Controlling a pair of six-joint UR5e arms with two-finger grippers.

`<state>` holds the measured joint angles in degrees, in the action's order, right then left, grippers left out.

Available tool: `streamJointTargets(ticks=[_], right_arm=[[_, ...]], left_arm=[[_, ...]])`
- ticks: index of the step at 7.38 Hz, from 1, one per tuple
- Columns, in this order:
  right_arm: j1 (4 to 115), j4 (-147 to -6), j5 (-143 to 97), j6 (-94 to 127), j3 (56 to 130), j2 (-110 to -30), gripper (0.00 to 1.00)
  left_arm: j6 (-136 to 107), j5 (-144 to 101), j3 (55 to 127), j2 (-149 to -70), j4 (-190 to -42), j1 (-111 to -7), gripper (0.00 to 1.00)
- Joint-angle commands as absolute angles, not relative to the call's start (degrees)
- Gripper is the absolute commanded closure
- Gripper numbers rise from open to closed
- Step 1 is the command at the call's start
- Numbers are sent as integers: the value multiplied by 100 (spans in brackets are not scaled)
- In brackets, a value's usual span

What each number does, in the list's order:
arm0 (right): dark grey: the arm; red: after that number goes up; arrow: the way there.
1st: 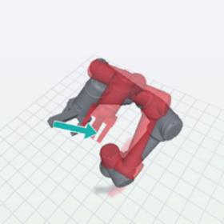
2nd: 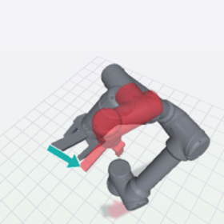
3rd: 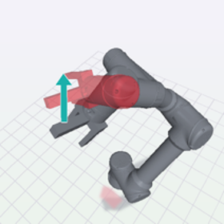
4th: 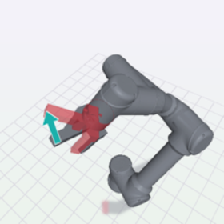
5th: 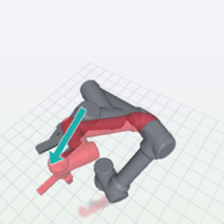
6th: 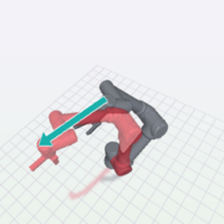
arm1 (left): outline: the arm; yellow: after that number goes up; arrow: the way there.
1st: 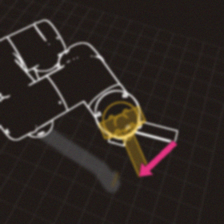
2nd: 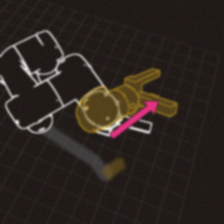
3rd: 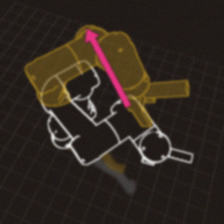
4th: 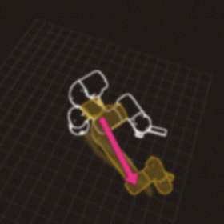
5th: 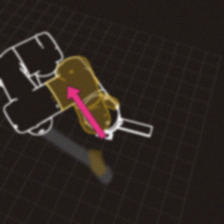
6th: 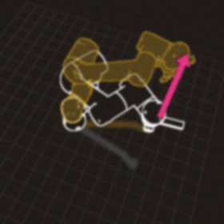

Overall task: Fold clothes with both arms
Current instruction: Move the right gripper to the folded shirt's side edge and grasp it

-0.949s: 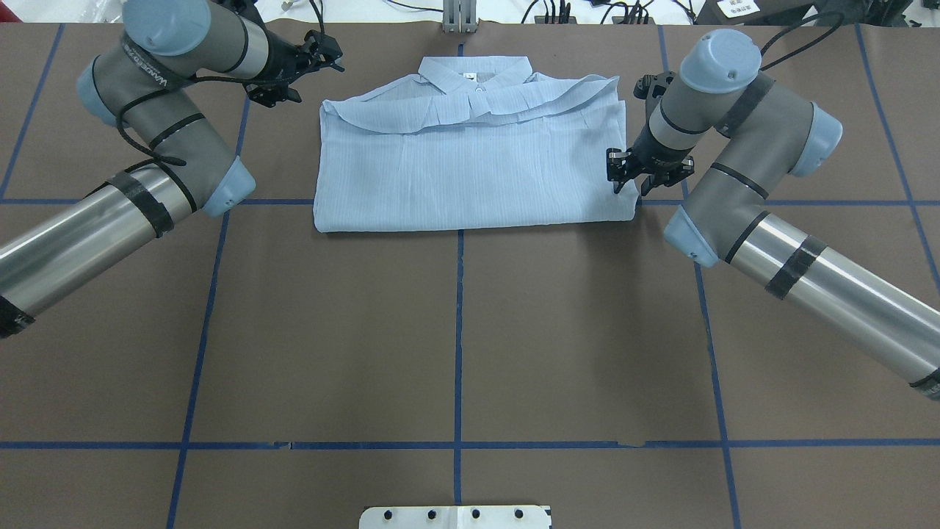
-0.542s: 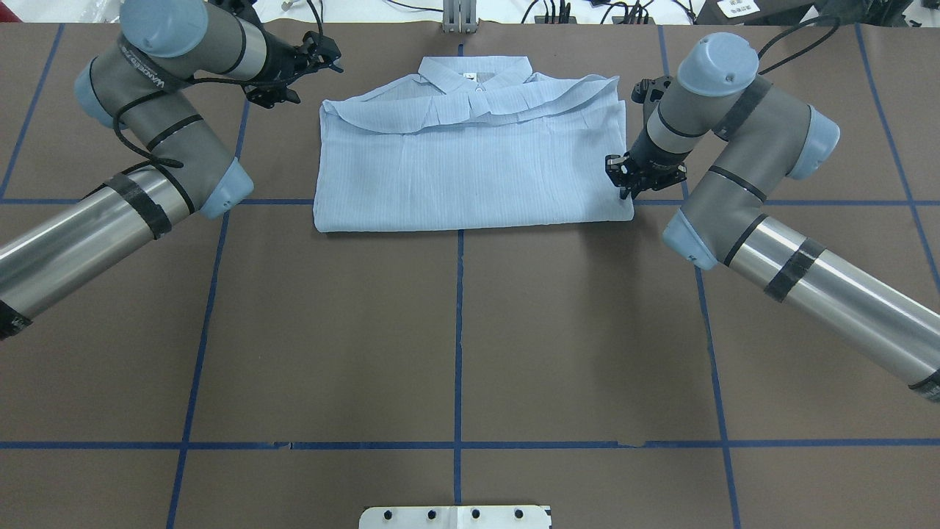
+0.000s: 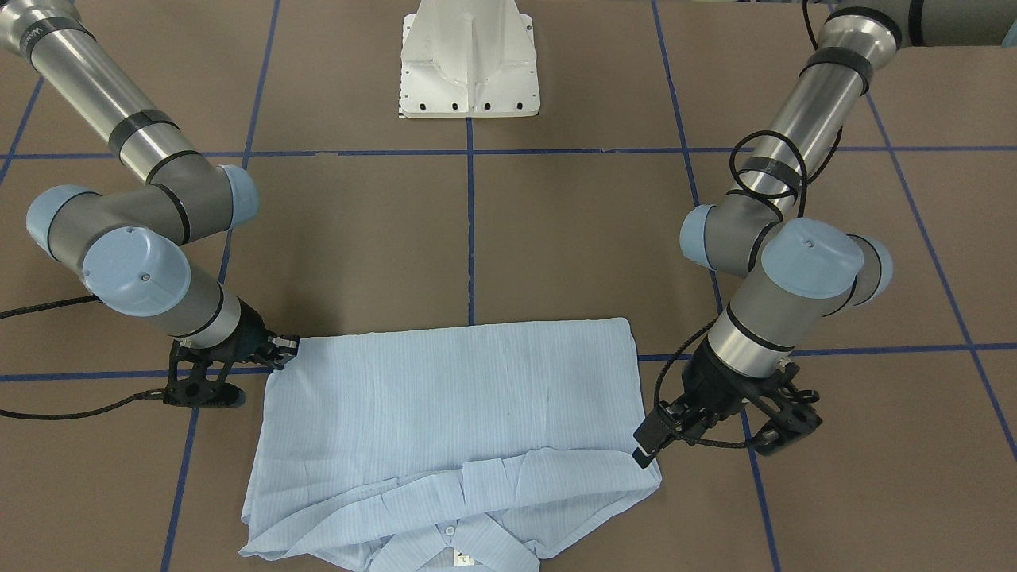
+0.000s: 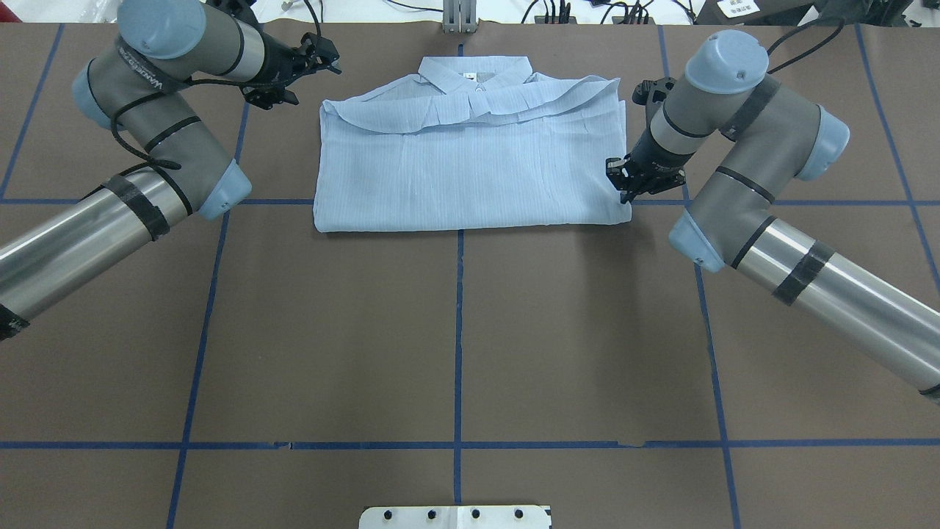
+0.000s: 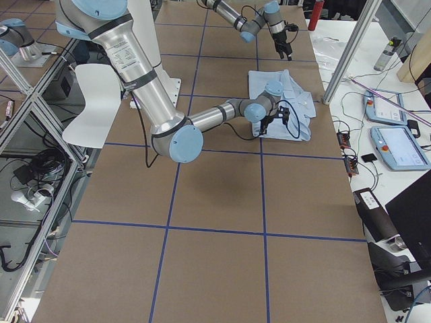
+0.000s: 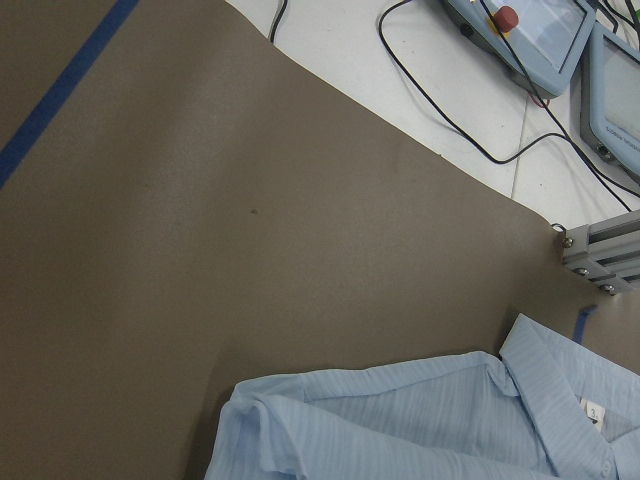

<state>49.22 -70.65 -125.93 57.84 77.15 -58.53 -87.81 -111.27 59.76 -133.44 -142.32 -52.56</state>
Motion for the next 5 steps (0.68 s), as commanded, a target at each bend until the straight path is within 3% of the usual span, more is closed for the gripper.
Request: streamJointTargets(ticks=[1, 5], right_arm=[[4922, -7101, -12691, 5713, 8784, -6588, 100], [4536, -7146, -12718, 5809, 10490, -7951, 100]], left_arm=[[-8780, -11127, 6055, -13263, -14238, -5256, 0], [-8789, -11118, 6389, -13053, -14185, -5256, 0]])
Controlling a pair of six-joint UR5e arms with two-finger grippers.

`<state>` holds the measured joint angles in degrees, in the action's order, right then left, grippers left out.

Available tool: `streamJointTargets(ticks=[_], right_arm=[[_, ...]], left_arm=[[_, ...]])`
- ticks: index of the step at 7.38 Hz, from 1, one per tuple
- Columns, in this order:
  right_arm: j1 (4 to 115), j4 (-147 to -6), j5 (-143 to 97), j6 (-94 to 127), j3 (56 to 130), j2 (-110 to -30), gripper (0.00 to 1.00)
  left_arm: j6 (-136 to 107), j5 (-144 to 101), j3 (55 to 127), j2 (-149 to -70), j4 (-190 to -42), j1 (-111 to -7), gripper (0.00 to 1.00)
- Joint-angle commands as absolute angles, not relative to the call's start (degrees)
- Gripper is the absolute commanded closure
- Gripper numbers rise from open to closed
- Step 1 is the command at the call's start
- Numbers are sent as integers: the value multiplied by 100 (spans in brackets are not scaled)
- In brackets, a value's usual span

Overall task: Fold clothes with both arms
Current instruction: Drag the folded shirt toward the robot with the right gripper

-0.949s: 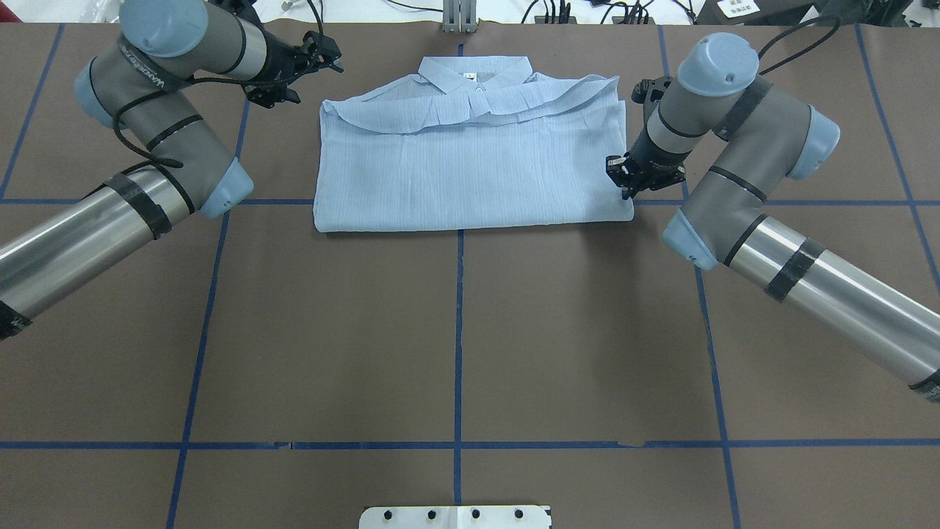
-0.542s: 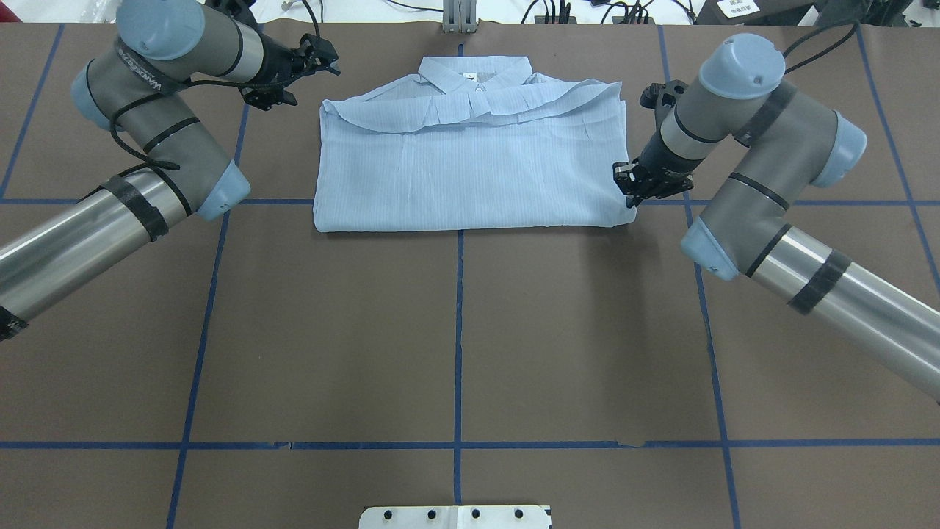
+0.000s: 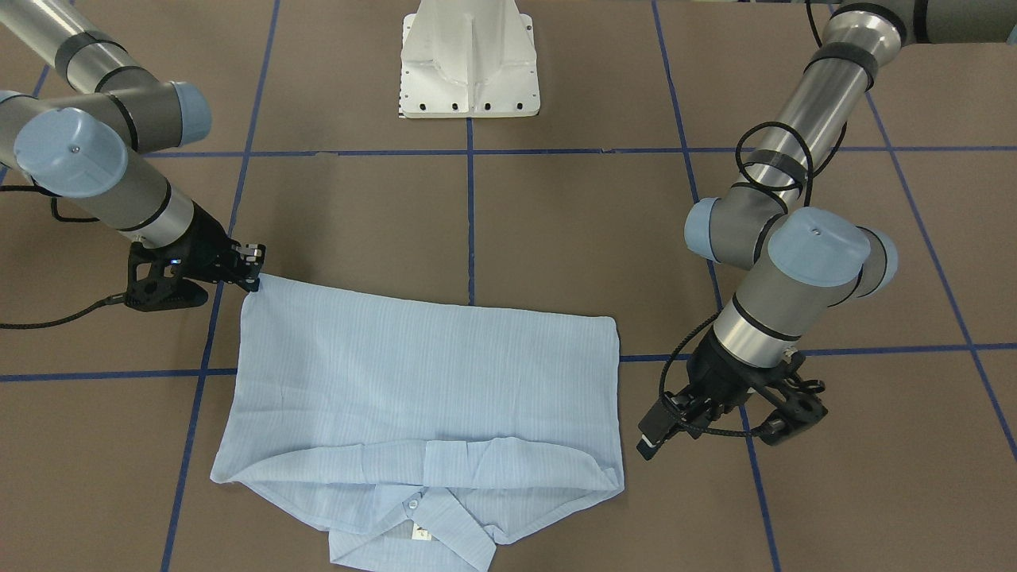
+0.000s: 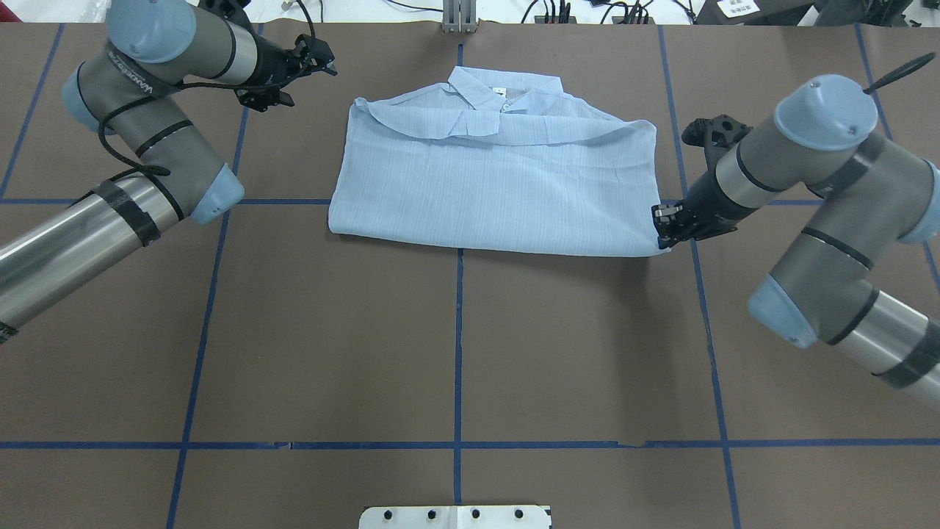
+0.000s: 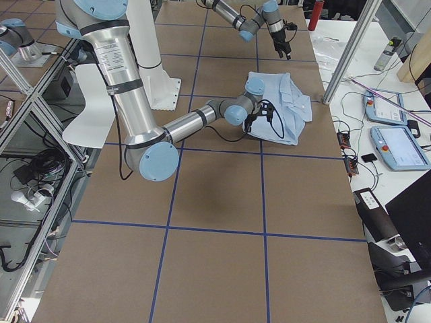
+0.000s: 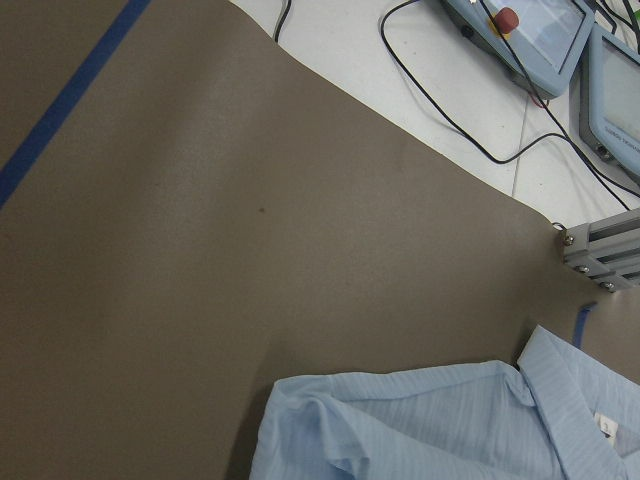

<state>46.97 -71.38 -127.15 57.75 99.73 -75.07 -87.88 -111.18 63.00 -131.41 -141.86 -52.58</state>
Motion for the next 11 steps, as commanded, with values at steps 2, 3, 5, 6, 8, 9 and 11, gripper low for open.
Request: streamJointTargets(ticks=[2, 3, 5, 6, 8, 9, 11], right_arm=[[4020, -7146, -12709, 5992, 11753, -9099, 100], [3608, -7128, -12683, 6394, 12334, -9540, 100], [2423, -7128, -12691, 6994, 12918, -9694, 100], [1669, -7128, -12639, 7509, 13111, -9660, 100], [1196, -7119, -12604, 7963, 13157, -9615, 1], [1326, -7119, -12499, 7963, 13157, -9572, 0], [1799, -7119, -12253, 7954, 13131, -9309, 0]], left_arm=[[-8789, -11118, 6468, -12991, -14194, -5256, 0], [-8789, -11118, 6521, -12990, -14194, -5247, 0], [-8780, -11118, 6600, -12833, -14221, -5238, 0], [-8780, -11118, 6670, -12789, -14229, -5238, 0], [-8789, -11127, 6732, -12744, -14229, -5238, 0], [-8798, -11127, 6741, -12709, -14238, -5230, 0], [-8806, -11180, 7064, -12674, -14212, -4941, 0]])
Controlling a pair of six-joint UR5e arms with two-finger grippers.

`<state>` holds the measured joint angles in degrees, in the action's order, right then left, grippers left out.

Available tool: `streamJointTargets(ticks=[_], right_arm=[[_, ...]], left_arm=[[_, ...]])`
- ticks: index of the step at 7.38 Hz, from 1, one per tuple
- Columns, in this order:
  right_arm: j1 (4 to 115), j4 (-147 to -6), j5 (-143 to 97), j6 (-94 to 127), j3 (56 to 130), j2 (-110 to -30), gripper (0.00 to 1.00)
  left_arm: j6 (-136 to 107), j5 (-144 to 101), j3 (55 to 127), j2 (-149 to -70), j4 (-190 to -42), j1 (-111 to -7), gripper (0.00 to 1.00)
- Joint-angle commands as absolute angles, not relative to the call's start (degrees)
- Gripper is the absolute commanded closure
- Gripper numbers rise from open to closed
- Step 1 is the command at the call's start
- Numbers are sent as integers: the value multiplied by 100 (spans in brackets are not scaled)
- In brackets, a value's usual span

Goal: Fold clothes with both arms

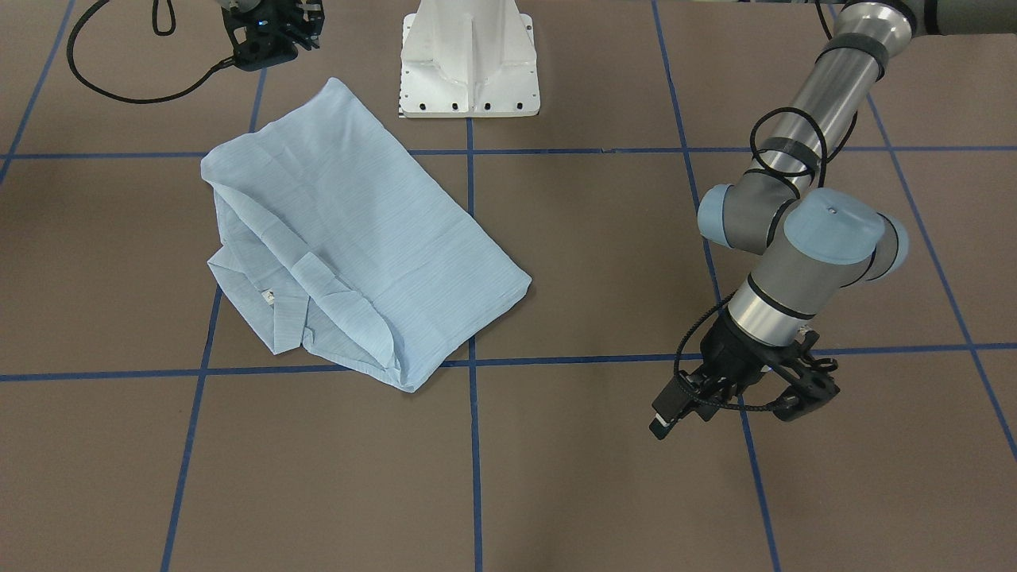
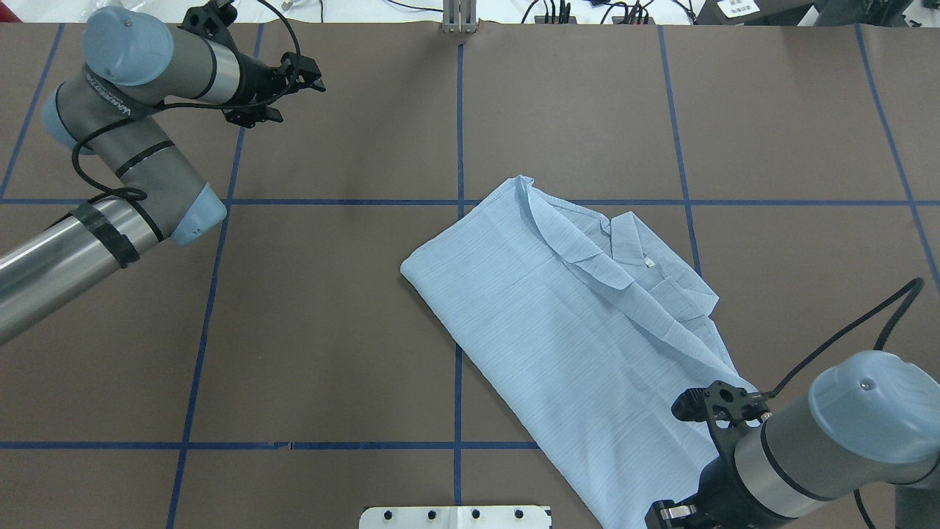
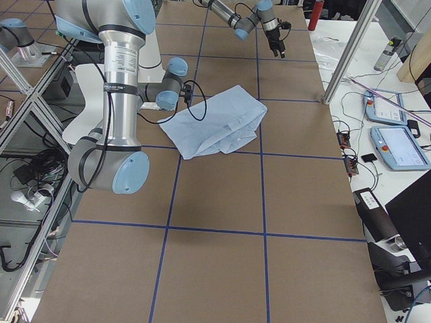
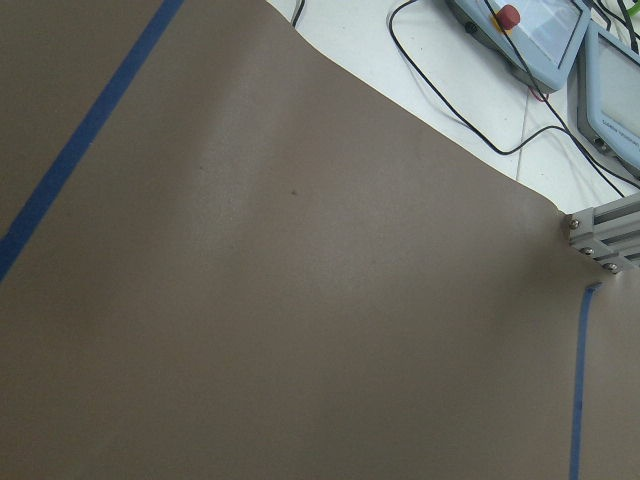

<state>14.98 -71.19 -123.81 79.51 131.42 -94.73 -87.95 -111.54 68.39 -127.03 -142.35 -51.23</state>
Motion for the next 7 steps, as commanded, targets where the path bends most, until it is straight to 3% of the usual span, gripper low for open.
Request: streamJointTargets(ticks=[1, 4, 7], right_arm=[[2332, -7119, -12252, 7919, 13113, -9116, 0], [3601, -7128, -11892, 7893, 12615, -8378, 0], [3709, -7137, -11787, 7893, 12051, -7990, 0]], left_arm=[[-9163, -11188, 7536, -12448, -14160, -4652, 0], [-10534, -10963, 8636, -12428, -13049, -3976, 1], [-10679, -10407, 9412, -12542, -11376, -3463, 1]])
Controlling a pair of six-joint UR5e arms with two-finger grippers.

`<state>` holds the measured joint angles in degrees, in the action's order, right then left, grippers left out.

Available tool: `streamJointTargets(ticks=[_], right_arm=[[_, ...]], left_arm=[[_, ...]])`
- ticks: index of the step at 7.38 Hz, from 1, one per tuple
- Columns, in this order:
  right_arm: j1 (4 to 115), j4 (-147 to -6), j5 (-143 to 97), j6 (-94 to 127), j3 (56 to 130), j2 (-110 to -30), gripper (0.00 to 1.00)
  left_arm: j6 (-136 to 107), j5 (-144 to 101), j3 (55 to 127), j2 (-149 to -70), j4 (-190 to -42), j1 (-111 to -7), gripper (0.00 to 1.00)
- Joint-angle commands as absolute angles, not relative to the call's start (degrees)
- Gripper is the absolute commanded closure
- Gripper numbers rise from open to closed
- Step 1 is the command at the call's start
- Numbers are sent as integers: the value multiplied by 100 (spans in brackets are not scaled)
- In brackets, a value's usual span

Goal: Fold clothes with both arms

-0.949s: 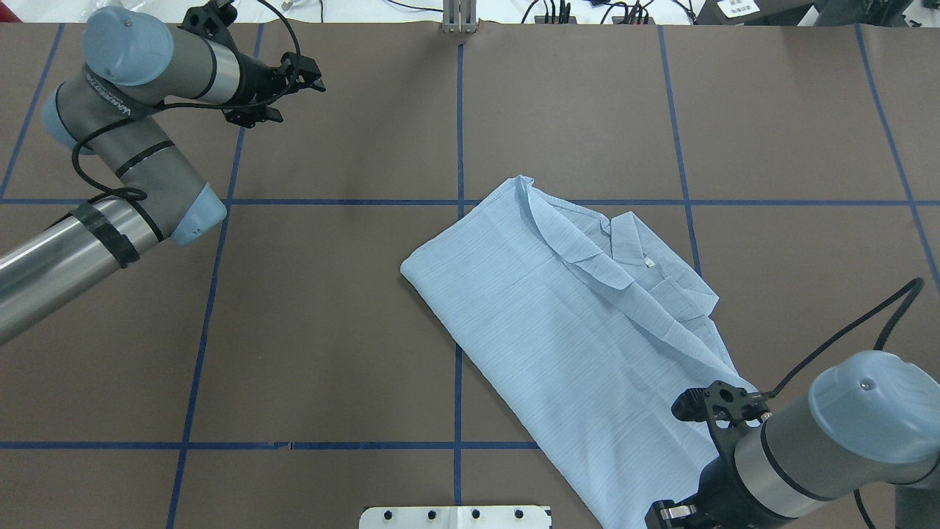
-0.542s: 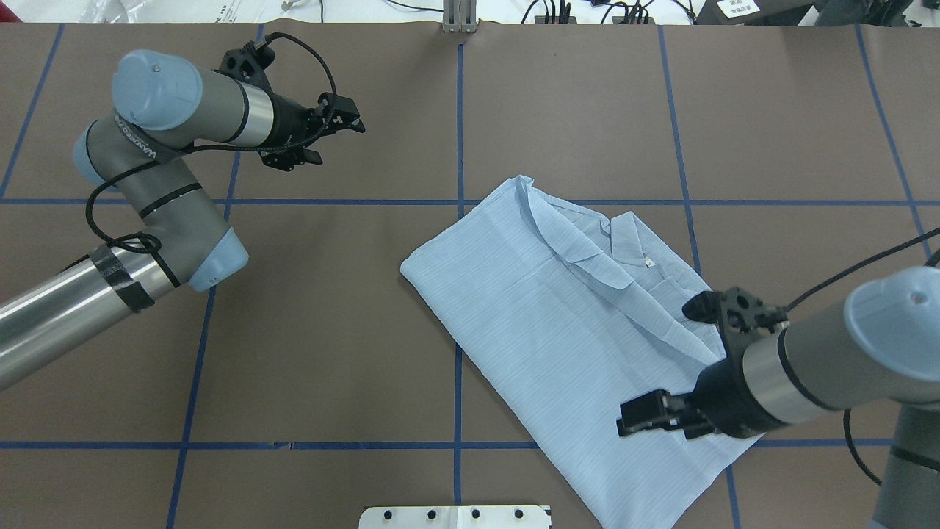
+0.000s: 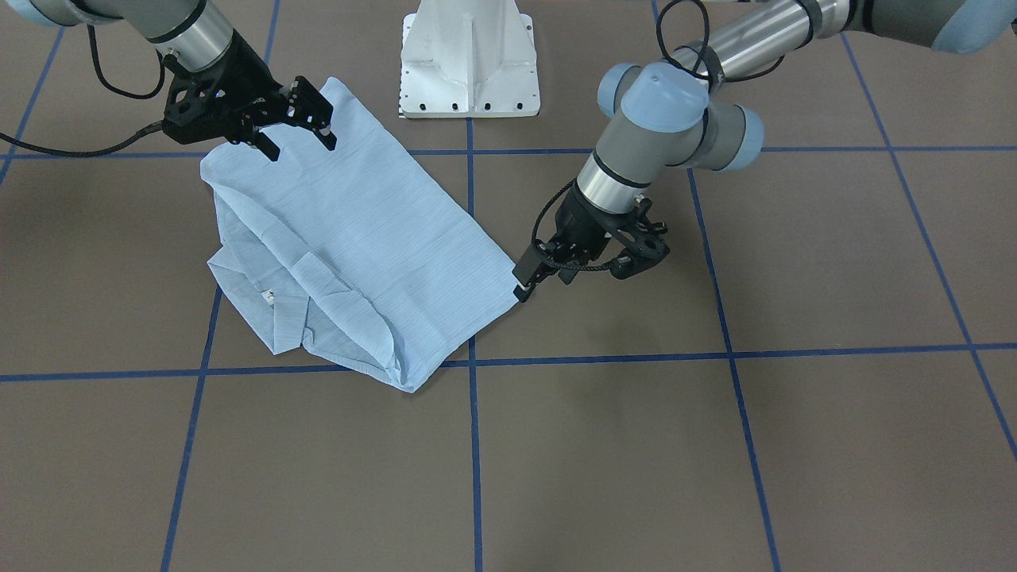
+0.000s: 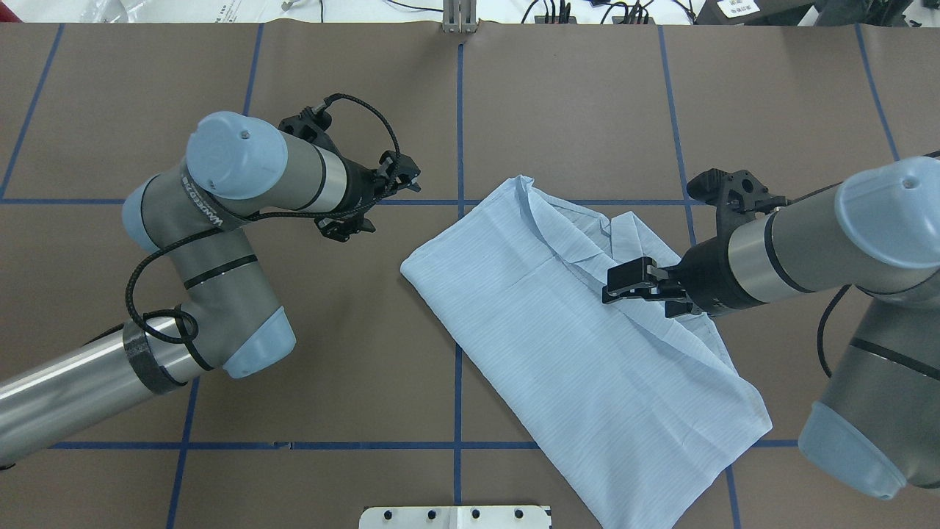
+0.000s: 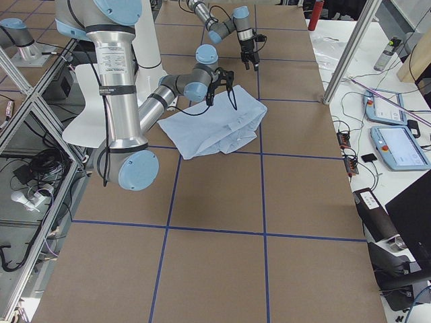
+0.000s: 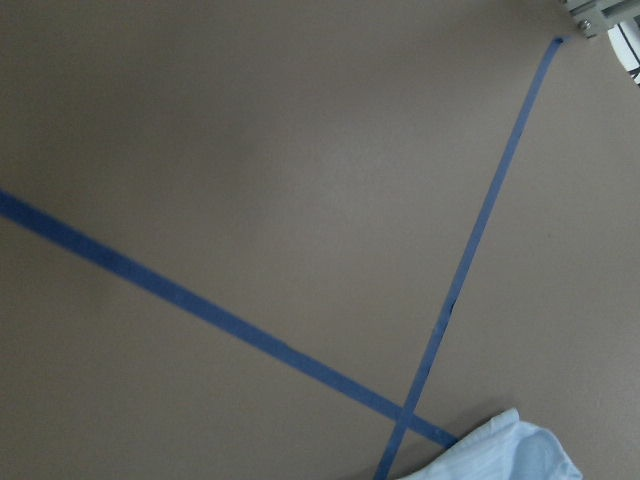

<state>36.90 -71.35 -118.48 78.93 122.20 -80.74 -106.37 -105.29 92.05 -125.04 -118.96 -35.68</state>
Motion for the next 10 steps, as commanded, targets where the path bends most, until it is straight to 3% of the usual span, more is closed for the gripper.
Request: streamJointTargets(ticks=[1, 5, 10], right_arm=[[3709, -7128, -11786, 7893, 12006, -7954, 0], [3726, -7110, -11786, 7893, 11988, -7954, 0], [3726, -7110, -11812, 7893, 11962, -7945, 0]], left_arm=[[-10705, -10250, 9396, -12542, -11303, -3315, 1], [-10907, -9888, 8422, -13068, -11294, -2971, 2], [-10898, -9879, 8376, -13008, -11285, -2874, 6]])
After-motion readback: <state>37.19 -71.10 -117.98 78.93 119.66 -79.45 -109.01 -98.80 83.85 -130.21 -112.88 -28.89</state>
